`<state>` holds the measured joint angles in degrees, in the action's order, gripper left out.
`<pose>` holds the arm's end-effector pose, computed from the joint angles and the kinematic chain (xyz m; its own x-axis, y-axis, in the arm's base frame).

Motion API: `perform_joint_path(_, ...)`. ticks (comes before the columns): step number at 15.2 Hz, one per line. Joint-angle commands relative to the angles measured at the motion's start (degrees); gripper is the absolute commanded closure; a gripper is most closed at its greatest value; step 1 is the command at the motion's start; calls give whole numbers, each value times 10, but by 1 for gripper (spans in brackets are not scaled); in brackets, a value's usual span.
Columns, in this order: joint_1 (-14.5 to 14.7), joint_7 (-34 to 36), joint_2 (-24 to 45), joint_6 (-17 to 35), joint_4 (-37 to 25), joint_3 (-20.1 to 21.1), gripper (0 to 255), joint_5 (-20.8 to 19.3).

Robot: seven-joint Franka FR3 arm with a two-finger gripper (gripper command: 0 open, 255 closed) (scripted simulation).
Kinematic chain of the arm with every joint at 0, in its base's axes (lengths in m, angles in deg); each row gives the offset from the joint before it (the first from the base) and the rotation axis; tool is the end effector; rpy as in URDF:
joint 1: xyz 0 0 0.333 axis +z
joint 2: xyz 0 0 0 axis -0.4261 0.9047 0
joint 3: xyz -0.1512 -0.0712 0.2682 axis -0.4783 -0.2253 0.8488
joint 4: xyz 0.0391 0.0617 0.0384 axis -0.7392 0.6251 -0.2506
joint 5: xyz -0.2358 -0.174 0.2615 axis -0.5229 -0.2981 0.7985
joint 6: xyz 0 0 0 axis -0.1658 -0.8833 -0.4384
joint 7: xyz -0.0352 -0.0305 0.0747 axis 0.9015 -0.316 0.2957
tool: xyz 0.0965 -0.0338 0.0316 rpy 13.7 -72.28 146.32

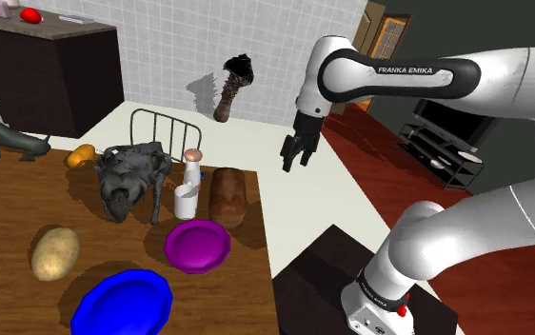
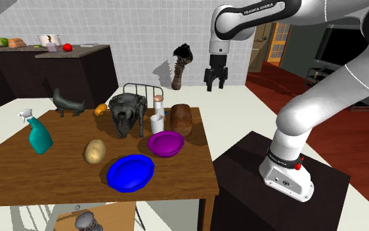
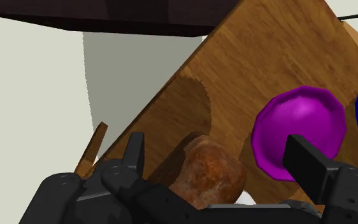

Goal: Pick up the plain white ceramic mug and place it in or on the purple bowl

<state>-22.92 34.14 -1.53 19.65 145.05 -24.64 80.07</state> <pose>0.3631 0.0534 0.5027 0.9964 0.0169 -0.0832 0.0079 -0.9942 -0.1072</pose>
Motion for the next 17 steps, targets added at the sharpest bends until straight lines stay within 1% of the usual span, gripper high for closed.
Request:
perform_joint_path(1,7,8,40,39,-9,16,0,3)
perform_joint_path(5,15,23,117,105,-31,42,0,0)
perform_joint_path(9,21,42,199,163,-66,66,0,-13)
perform_joint_path(13,28,67,284,211,-113,86,0,-38)
perform_joint_path(17,39,97,370,246,-170,100,0,-75)
